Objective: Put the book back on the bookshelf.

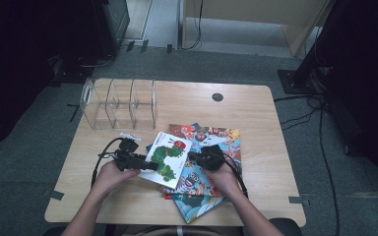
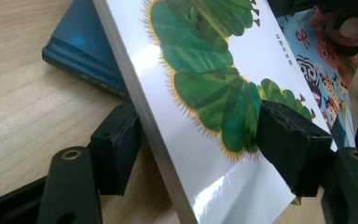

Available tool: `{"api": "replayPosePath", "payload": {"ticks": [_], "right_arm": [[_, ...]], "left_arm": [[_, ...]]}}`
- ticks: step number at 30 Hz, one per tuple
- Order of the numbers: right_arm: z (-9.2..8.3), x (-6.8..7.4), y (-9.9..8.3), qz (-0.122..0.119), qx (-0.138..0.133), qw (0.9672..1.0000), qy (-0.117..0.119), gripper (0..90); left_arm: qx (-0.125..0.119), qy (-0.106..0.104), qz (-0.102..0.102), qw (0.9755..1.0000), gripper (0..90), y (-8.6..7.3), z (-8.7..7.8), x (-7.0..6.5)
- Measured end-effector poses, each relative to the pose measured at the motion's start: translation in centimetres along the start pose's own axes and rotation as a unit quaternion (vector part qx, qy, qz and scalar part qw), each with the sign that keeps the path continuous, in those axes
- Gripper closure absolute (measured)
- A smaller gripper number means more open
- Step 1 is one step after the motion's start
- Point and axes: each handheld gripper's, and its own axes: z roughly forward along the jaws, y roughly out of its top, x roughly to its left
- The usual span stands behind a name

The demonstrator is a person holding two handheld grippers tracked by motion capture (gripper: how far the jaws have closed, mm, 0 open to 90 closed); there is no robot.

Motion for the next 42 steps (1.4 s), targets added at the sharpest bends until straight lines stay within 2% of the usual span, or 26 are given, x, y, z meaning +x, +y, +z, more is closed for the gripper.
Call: {"api": "replayPosePath", "payload": {"ticks": [1,2,4,7,10,11,12,13,14,16,19,25,29,33,36,38,40,41,42], "right_arm": [[0.0,0.1,0.0,0.001,0.001,1.0,0.001,90.0],[0.0,0.1,0.0,0.001,0.001,1.0,0.001,90.0],[0.1,0.1,0.0,0.005,0.001,1.0,0.002,90.0],[0.0,0.2,0.0,0.004,0.001,1.0,0.002,90.0],[0.0,0.2,0.0,0.005,0.002,1.0,0.003,90.0],[0.0,0.2,0.0,0.005,0.003,1.0,0.003,90.0],[0.0,0.2,0.0,0.005,0.003,1.0,0.002,90.0],[0.1,0.3,0.0,0.006,0.002,1.0,0.005,90.0],[0.1,0.4,0.0,0.006,0.005,0.9999,0.009,90.0],[0.3,0.9,0.0,-0.009,0.006,0.9998,0.019,90.0],[0.4,1.5,0.0,-0.034,0.007,0.9993,0.013,90.0],[0.4,1.3,0.0,-0.027,0.008,0.9994,0.022,90.0],[0.4,1.5,0.0,-0.026,0.011,0.9993,0.024,90.0],[0.4,1.4,0.0,-0.027,0.011,0.9993,0.026,90.0],[0.4,1.5,0.0,-0.026,0.011,0.9992,0.029,87.2],[0.4,1.4,0.0,-0.028,0.01,0.9988,0.039,81.9],[0.4,1.4,0.0,-0.029,0.01,0.9986,0.042,80.3],[0.3,1.4,0.0,-0.032,0.011,0.9986,0.04,76.6],[0.3,1.4,0.0,-0.032,0.011,0.9986,0.04,76.6]], "left_arm": [[0.001,-0.012,-0.014,0.9998,30.9,0.0,0.2,0.2],[0.001,-0.012,-0.014,0.9998,30.7,0.0,0.2,0.2],[0.007,-0.019,-0.029,0.9994,30.5,0.3,0.5,0.2],[0.017,-0.005,-0.026,0.9995,30.3,0.6,0.3,-0.3],[0.01,0.001,-0.017,0.9998,32.0,0.7,-0.2,-0.8],[0.003,-0.01,-0.017,0.9998,34.0,0.8,-0.5,-0.9],[-0.008,-0.032,-0.024,0.9992,37.6,0.9,-0.7,-1.0],[-0.012,-0.053,-0.026,0.9982,42.2,1.0,-0.7,-1.0],[-0.006,-0.06,-0.021,0.998,45.7,1.3,-0.8,-1.3],[0.005,-0.044,-0.003,0.999,46.8,1.8,-0.8,-1.9],[0.01,-0.044,0.0,0.999,50.1,2.3,-0.9,-2.4],[0.019,-0.047,-0.009,0.9987,56.5,3.1,-1.2,-2.7],[0.043,-0.031,-0.007,0.9986,59.6,4.5,-1.5,-3.3],[0.055,-0.028,-0.012,0.998,63.1,5.5,-1.4,-3.5],[0.057,-0.028,-0.015,0.9979,67.4,6.0,-1.5,-3.4],[0.068,-0.036,-0.022,0.9968,70.9,6.7,-1.7,-3.4],[0.073,-0.036,-0.019,0.9965,73.2,6.9,-1.8,-3.5],[0.085,-0.025,-0.01,0.996,73.5,7.4,-1.9,-3.9],[0.085,-0.025,-0.01,0.996,74.1,7.4,-1.9,-3.9]]}}
